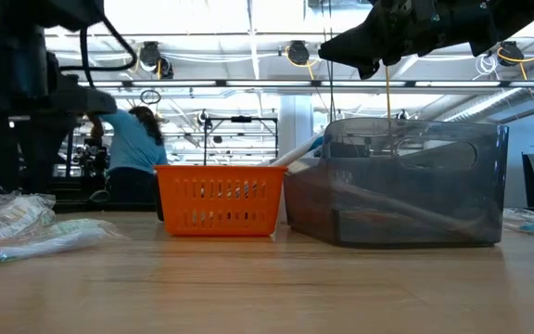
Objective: Pick & Place Toothbrushes
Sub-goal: Put the green toothbrush into the white bin
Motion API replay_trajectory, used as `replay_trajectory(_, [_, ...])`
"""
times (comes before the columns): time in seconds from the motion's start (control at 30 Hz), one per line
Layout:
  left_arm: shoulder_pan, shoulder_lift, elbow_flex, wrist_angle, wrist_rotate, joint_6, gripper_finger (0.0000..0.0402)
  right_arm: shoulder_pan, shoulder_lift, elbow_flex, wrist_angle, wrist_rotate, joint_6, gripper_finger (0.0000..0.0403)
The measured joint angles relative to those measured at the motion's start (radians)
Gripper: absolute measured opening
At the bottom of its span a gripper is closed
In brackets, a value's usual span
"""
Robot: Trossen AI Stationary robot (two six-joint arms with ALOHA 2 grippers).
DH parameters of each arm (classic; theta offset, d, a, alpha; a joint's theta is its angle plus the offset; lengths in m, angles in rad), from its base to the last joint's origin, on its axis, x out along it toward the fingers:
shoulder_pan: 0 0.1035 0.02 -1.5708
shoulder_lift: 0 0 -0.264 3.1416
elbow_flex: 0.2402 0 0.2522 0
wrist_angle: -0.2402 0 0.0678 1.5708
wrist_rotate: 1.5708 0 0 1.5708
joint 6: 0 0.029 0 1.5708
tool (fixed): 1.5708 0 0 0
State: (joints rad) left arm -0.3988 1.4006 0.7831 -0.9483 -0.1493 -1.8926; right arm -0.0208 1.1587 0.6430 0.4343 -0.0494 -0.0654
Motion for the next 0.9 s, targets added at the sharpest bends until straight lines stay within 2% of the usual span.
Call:
replay_trajectory(0.6, [0.037,-0.002,-0.166,0.269,-0.007,-0.040,0.0145,0.000,0.000,0.000,0.002,0.000,0.000,0.0063])
replay_trajectory(0.83, [0.068,-0.003,-0.172,0.284,0.003,-0.019,0.0144,0.000,0.000,0.000,0.002,0.000,0.001,0.0063])
replay_trajectory(0.9, [0.075,-0.003,-0.173,0.283,0.011,-0.013,0.0132,0.000,0.000,0.000,0.002,0.000,0.001,0.0063])
